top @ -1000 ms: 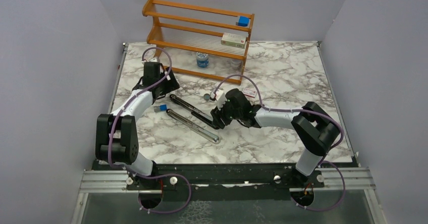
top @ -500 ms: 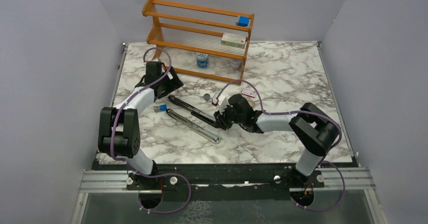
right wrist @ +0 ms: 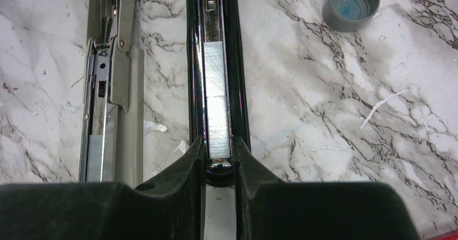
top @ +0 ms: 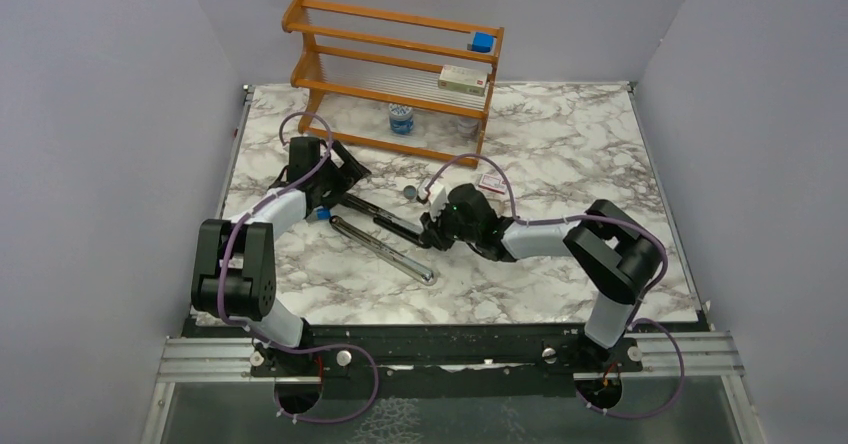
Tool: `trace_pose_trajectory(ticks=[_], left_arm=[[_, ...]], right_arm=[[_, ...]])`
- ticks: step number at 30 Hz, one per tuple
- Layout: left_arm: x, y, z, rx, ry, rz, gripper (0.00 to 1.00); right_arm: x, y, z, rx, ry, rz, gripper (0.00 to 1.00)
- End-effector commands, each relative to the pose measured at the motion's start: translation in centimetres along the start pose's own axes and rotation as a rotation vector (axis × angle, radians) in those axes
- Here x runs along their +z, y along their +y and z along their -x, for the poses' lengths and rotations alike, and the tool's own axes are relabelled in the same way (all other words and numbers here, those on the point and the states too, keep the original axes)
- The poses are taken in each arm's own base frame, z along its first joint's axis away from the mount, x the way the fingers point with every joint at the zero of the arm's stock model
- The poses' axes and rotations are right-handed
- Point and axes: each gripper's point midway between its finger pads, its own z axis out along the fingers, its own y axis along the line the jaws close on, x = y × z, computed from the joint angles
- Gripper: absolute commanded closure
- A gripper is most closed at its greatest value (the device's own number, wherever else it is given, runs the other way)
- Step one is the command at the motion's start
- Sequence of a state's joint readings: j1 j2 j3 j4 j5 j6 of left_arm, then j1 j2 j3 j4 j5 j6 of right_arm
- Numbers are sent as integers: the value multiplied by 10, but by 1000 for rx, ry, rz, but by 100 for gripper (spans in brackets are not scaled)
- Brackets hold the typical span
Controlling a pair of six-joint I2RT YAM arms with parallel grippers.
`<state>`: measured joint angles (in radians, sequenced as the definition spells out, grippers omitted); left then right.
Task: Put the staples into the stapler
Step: Close the stapler at the center of the board.
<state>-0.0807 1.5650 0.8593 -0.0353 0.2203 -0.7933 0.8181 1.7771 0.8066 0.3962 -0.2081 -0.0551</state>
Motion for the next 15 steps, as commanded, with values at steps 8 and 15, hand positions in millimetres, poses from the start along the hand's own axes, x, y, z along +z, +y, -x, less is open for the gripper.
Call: trace_pose_trajectory(ticks=[8, 15], left_arm=[[-3, -16, -12, -107, 36, -114, 3], [-16, -23, -2, -88, -19, -124, 1]], right_arm=[[20, -43, 11, 95, -6, -226, 99], [25, -43, 9, 122, 2, -227, 99]])
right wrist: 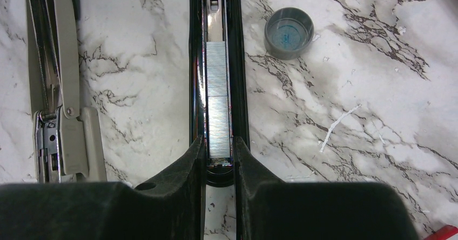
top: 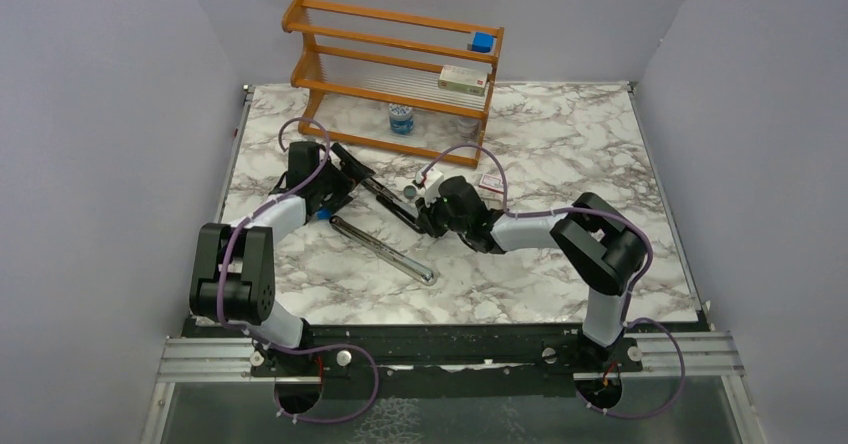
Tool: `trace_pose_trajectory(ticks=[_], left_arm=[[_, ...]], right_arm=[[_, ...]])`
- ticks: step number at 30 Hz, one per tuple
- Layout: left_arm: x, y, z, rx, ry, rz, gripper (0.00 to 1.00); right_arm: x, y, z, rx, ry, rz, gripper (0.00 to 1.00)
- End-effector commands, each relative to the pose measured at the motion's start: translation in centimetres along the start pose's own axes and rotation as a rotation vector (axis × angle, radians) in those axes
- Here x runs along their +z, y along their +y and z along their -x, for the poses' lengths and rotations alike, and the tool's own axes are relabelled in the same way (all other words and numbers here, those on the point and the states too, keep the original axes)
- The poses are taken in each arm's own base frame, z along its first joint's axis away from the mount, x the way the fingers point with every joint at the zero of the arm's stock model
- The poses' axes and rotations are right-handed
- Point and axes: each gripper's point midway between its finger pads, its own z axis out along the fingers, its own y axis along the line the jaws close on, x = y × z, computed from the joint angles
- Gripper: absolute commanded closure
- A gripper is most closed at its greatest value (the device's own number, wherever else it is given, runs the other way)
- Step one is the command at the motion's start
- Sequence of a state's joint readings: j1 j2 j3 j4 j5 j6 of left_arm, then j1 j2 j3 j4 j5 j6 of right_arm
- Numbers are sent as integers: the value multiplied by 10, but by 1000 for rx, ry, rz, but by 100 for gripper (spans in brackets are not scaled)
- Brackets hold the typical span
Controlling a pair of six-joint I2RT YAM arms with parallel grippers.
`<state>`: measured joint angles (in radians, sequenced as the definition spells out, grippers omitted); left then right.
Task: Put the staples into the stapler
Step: Close the stapler at the center of the board.
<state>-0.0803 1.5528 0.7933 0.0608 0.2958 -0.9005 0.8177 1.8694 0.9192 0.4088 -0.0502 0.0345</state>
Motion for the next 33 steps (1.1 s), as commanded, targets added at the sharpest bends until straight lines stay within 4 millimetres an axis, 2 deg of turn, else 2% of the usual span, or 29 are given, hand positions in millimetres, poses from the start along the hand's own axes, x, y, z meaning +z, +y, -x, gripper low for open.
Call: trace_pose_trajectory(ticks=[1, 9, 16, 22, 33], left_arm=[[-13, -14, 7, 6, -43, -50, 1], [9, -10, -14, -109, 9, -157, 1], [25, -9, -16, -172, -14, -209, 1], [50, 9, -22, -250, -4, -197, 2], [71, 15, -8, -269, -72, -218, 3]], right_arm=[[4, -12, -9, 34, 33, -65, 99], [6, 5, -7, 16, 31, 37, 99], [6, 12, -4, 20, 33, 72, 99], [3, 15, -3, 24, 39, 91, 99], [4, 18, -9, 22, 64, 109, 99]])
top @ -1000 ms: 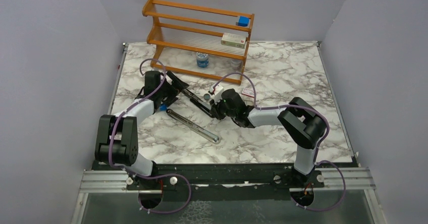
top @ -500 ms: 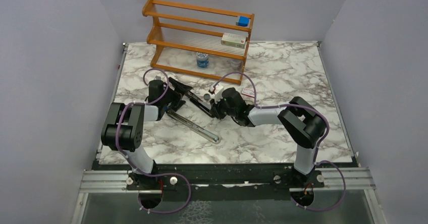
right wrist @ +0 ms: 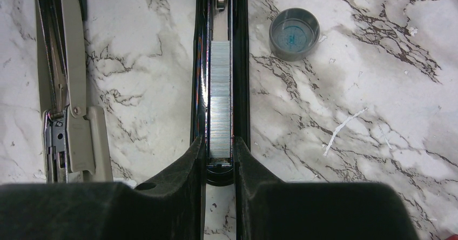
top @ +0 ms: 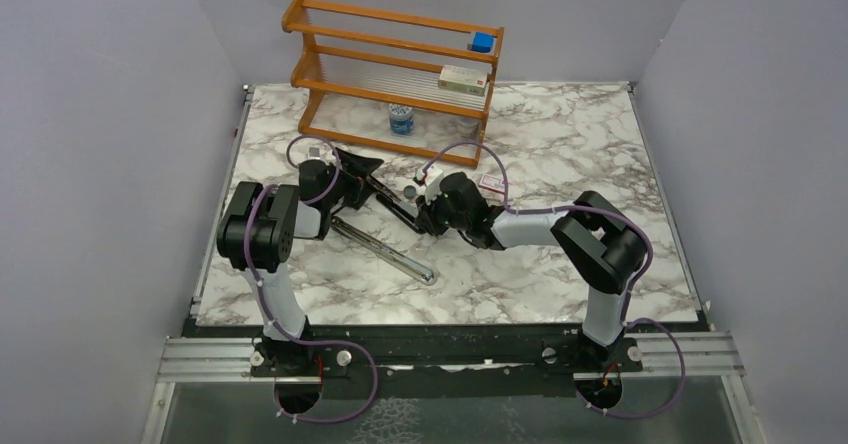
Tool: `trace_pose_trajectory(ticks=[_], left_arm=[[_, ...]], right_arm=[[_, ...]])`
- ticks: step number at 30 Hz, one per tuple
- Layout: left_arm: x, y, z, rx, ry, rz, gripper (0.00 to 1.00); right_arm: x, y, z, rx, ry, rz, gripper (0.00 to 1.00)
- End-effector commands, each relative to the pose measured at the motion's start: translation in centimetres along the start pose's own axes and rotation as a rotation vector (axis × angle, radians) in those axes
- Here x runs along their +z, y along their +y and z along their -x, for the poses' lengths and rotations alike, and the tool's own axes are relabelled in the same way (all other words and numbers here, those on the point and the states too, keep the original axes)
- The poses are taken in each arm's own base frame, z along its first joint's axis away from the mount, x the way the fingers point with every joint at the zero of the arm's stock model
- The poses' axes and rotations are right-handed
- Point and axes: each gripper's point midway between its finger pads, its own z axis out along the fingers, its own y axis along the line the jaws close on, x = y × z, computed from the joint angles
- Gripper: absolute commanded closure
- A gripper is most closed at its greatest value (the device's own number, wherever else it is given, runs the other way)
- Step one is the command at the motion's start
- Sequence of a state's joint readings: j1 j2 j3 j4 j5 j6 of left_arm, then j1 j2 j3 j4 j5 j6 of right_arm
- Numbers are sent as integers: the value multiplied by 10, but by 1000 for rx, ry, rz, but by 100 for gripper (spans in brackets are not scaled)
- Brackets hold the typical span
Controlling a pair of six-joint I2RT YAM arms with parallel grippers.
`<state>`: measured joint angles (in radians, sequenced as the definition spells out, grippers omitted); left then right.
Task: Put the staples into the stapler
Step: Close the stapler at the center of the board.
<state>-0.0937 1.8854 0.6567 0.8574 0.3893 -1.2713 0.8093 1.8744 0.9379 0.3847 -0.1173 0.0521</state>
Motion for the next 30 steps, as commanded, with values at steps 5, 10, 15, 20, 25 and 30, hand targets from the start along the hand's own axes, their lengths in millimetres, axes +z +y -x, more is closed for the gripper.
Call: trace_pose_trajectory(ticks=[5, 10, 15, 20, 25, 30], left_arm=[[8, 17, 13, 56, -72, 32, 3], [5, -7, 28, 153, -107, -25, 4], [4, -31, 31, 244, -103, -102, 4], [2, -49, 28, 308, -87, -180, 6], [-1, -64, 24, 350, -75, -239, 17], [-5, -75, 19, 403, -75, -267, 23]], right_arm=[[6, 8, -16, -8, 80, 48, 99], [6, 7, -20, -9, 95, 46, 99], [8, 8, -22, -9, 107, 53, 99], [9, 8, -23, -10, 112, 54, 99], [10, 9, -26, -8, 120, 58, 99], [10, 8, -30, -6, 129, 56, 99]])
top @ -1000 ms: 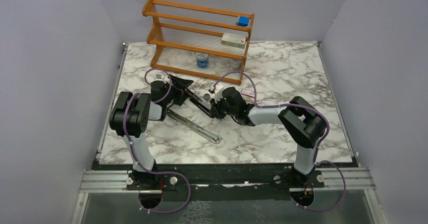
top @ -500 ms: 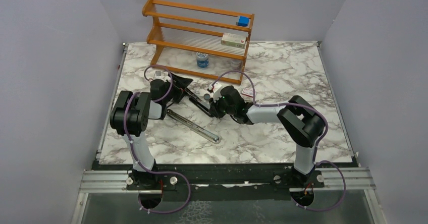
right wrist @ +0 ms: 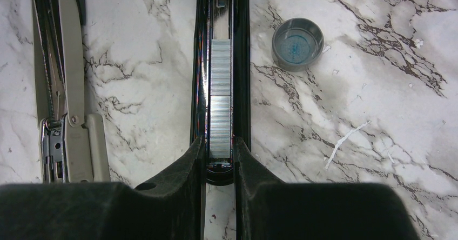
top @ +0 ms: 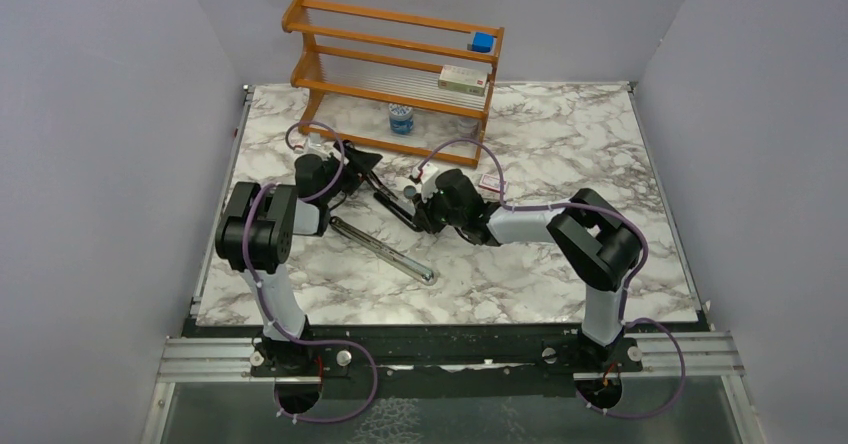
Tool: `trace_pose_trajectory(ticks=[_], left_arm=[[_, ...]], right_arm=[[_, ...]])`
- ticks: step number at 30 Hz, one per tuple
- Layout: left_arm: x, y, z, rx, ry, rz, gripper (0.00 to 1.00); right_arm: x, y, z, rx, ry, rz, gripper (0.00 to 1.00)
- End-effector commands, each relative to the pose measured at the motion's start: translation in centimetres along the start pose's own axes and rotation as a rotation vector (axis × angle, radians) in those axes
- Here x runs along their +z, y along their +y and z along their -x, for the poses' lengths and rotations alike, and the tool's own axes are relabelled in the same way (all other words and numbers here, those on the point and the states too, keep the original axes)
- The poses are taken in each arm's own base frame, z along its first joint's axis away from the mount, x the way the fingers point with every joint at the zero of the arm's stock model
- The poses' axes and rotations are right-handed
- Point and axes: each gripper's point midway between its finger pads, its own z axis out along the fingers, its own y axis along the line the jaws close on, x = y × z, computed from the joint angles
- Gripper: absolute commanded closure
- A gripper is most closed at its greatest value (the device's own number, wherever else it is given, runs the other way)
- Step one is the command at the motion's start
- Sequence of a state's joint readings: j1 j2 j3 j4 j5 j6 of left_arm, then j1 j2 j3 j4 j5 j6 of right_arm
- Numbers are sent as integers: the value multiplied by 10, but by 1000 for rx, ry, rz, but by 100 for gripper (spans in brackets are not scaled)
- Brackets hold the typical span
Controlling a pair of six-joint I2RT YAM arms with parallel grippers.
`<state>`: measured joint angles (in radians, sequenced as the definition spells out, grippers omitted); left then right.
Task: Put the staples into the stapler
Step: Close the stapler at the center of the board.
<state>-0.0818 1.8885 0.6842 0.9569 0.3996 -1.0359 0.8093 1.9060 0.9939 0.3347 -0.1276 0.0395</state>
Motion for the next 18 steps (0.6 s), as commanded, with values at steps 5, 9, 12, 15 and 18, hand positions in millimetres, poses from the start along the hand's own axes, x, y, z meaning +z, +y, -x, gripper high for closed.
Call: trace_pose_trajectory(ticks=[5, 9, 12, 15, 18], left_arm=[[-6, -61, 16, 155, -40, -164, 21], [-8, -67, 12, 183, -32, -165, 19], [-11, -71, 9, 197, -22, -164, 15], [-14, -74, 3, 204, -7, -165, 11], [-15, -73, -3, 205, 11, -162, 9]], right_arm=[[4, 8, -33, 2, 109, 46, 99], [5, 7, -33, 4, 110, 43, 99], [5, 6, -33, 4, 110, 41, 99], [6, 7, -33, 6, 112, 43, 99], [7, 7, -35, 7, 117, 46, 99]])
